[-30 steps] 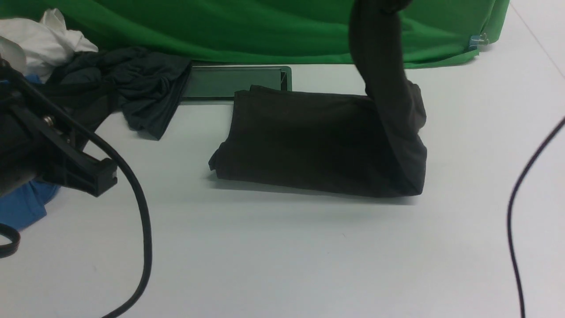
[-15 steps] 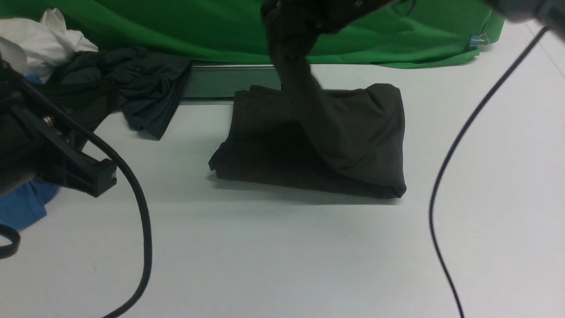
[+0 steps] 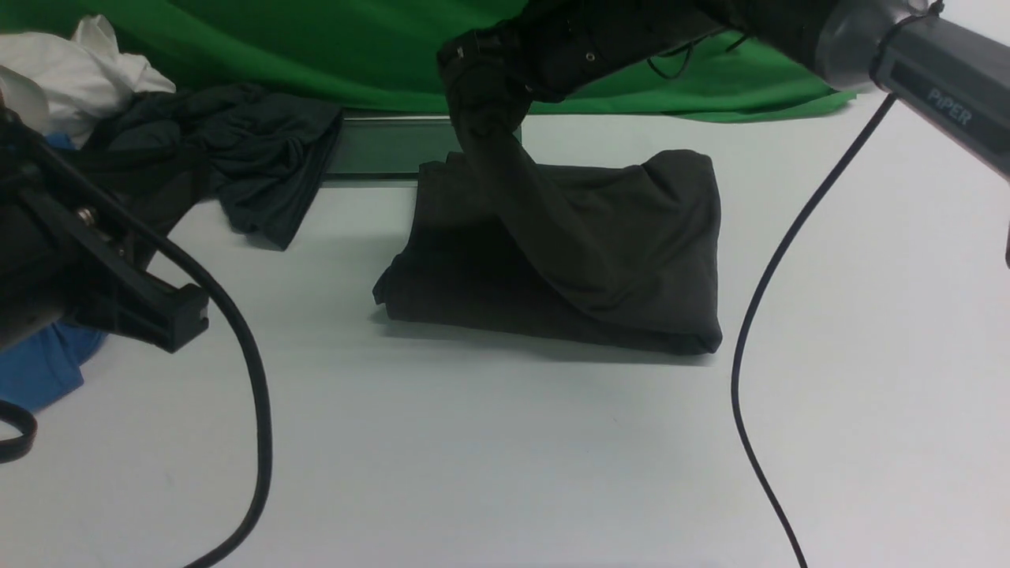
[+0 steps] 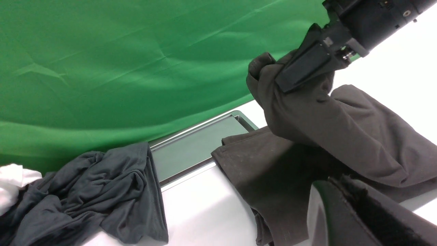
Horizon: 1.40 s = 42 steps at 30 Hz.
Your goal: Fold a long-sleeved shirt on a white desktop.
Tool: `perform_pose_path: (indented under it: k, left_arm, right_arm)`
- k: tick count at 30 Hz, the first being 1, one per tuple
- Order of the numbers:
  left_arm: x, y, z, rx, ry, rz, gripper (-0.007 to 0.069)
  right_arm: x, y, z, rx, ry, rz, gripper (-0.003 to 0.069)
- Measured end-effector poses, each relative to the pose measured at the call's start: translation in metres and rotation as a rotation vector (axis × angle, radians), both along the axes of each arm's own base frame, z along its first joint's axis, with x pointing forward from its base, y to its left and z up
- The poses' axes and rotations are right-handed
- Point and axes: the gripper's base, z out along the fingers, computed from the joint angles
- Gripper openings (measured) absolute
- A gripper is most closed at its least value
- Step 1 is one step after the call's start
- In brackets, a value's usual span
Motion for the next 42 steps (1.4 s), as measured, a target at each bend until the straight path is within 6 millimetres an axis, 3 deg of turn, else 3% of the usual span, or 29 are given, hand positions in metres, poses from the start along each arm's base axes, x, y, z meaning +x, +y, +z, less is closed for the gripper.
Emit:
perform_pose_path:
  k: [2, 7, 11, 15, 16, 18, 19, 21, 23, 26, 29, 30, 31, 34, 35, 36, 37, 41, 42]
  left_arm:
    - [0.0, 0.0, 0.0, 0.0, 0.0, 0.0, 0.0017]
    - [0.0, 0.0, 0.0, 0.0, 0.0, 0.0, 0.0017]
    - [0.0, 0.0, 0.0, 0.0, 0.0, 0.0, 0.0017]
    - [0.0, 0.0, 0.0, 0.0, 0.0, 0.0, 0.0017]
    - [0.0, 0.0, 0.0, 0.0, -0.001, 0.0, 0.0017]
    - [0.0, 0.0, 0.0, 0.0, -0.001, 0.0, 0.0017]
    - [0.0, 0.0, 0.0, 0.0, -0.001, 0.0, 0.0017]
    - [0.001, 0.0, 0.0, -0.001, 0.0, 0.002, 0.0017]
    - [0.002, 0.0, -0.001, -0.004, 0.002, 0.004, 0.0017]
    - [0.008, -0.002, -0.005, -0.014, 0.032, 0.007, 0.0017]
    - [0.014, -0.003, -0.01, -0.031, 0.062, 0.008, 0.0017]
    - [0.015, -0.003, -0.011, -0.034, 0.069, 0.009, 0.0017]
    - [0.018, -0.004, -0.012, -0.037, 0.078, 0.011, 0.0017]
    - [0.018, -0.004, -0.013, -0.032, 0.079, 0.011, 0.0017]
    - [0.018, -0.004, -0.013, -0.033, 0.079, 0.011, 0.0017]
    - [0.018, -0.004, -0.013, -0.028, 0.077, 0.012, 0.0017]
    - [0.018, -0.004, -0.013, -0.026, 0.077, 0.011, 0.0017]
    - [0.018, -0.004, -0.013, -0.022, 0.08, 0.008, 0.0017]
    - [0.018, -0.004, -0.013, -0.022, 0.081, 0.008, 0.0017]
  right_arm:
    - [0.002, 0.0, -0.001, 0.009, -0.005, -0.014, 0.0185]
    - [0.002, 0.0, 0.006, 0.033, -0.019, -0.036, 0.0503]
    - [-0.007, -0.007, 0.028, 0.037, -0.04, -0.028, 0.0541]
    - [-0.023, -0.036, 0.072, -0.036, -0.108, -0.018, 0.0417]
    - [-0.027, -0.05, 0.084, -0.091, -0.139, -0.026, 0.0344]
    - [-0.029, -0.059, 0.091, -0.13, -0.155, -0.033, 0.0287]
    - [-0.033, -0.073, 0.098, -0.193, -0.163, -0.041, 0.0195]
    - [-0.035, -0.089, 0.097, -0.299, -0.131, -0.041, 0.0085]
    - [-0.037, -0.096, 0.094, -0.345, -0.101, -0.037, 0.0056]
    - [-0.036, -0.109, 0.068, -0.422, 0.008, -0.033, 0.0022]
    - [-0.033, -0.104, 0.04, -0.385, 0.043, -0.035, 0.0018]
    - [-0.031, -0.098, 0.03, -0.344, 0.041, -0.035, 0.0017]
    - [-0.031, -0.082, 0.003, -0.291, 0.046, -0.015, 0.0017]
    - [-0.034, -0.047, -0.044, -0.252, 0.016, 0.013, 0.0017]
    - [-0.035, -0.043, -0.047, -0.248, 0.008, 0.014, 0.0017]
    - [-0.037, -0.029, -0.071, -0.259, 0.021, 0.033, 0.0017]
    - [-0.038, -0.026, -0.073, -0.261, 0.018, 0.038, 0.0017]
    - [-0.042, -0.005, -0.123, -0.299, 0.082, 0.077, 0.0017]
    - [-0.042, -0.004, -0.125, -0.301, 0.086, 0.079, 0.0017]
